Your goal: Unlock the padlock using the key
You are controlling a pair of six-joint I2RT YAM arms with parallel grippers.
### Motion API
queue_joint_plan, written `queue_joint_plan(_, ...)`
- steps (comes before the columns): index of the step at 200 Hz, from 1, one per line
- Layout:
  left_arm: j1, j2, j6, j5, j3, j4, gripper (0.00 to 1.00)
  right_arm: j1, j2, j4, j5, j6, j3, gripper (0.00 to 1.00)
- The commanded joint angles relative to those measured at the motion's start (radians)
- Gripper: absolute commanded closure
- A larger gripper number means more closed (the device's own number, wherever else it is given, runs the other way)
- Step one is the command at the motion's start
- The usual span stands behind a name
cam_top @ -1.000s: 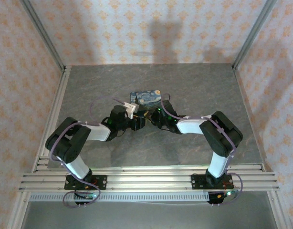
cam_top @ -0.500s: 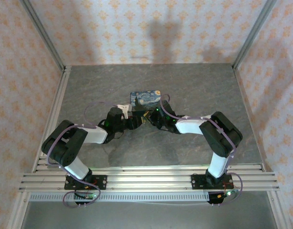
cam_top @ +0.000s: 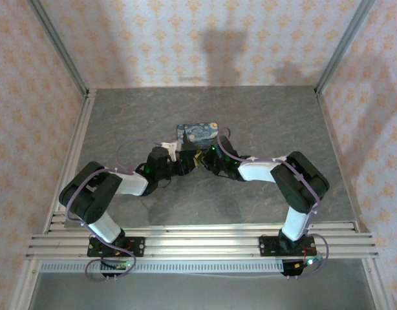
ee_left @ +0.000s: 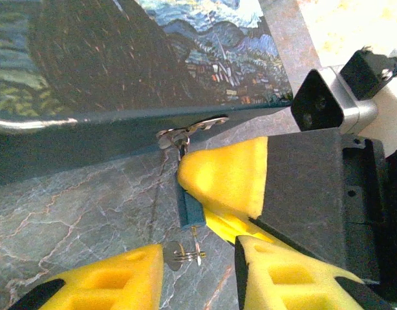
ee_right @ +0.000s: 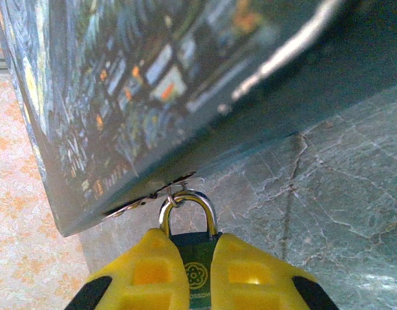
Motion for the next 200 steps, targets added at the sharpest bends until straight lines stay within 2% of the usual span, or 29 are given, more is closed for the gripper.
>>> queue_joint_plan(1,-0.017,0.013,-0.026,-0.027,-0.008,0.048,0.67,0.009,-0.033,-0.009,0.025,0.012,0.033,1.00)
queue_joint_plan(32,-0.026,0.021,-0.033,-0.032,-0.007,0.055,0.70,0.008,-0.033,-0.009,0.022,0.014,0.036,1.00)
queue_joint_plan(82,-0.037,0.048,-0.046,-0.043,-0.004,0.063,0.80,0.008,-0.038,-0.009,0.022,0.016,0.033,1.00)
queue_joint_plan(109,-0.038,0.054,-0.042,-0.059,-0.004,0.060,0.88,0.009,-0.041,-0.009,0.021,0.017,0.030,1.00)
queue_joint_plan(132,-0.036,0.054,-0.028,-0.063,0.006,0.051,1.00,0.011,-0.048,-0.009,0.020,0.017,0.021,1.00)
queue_joint_plan(200,-0.037,0.053,-0.009,-0.081,0.028,0.032,1.00,0.035,-0.039,0.001,0.023,0.028,0.010,1.00)
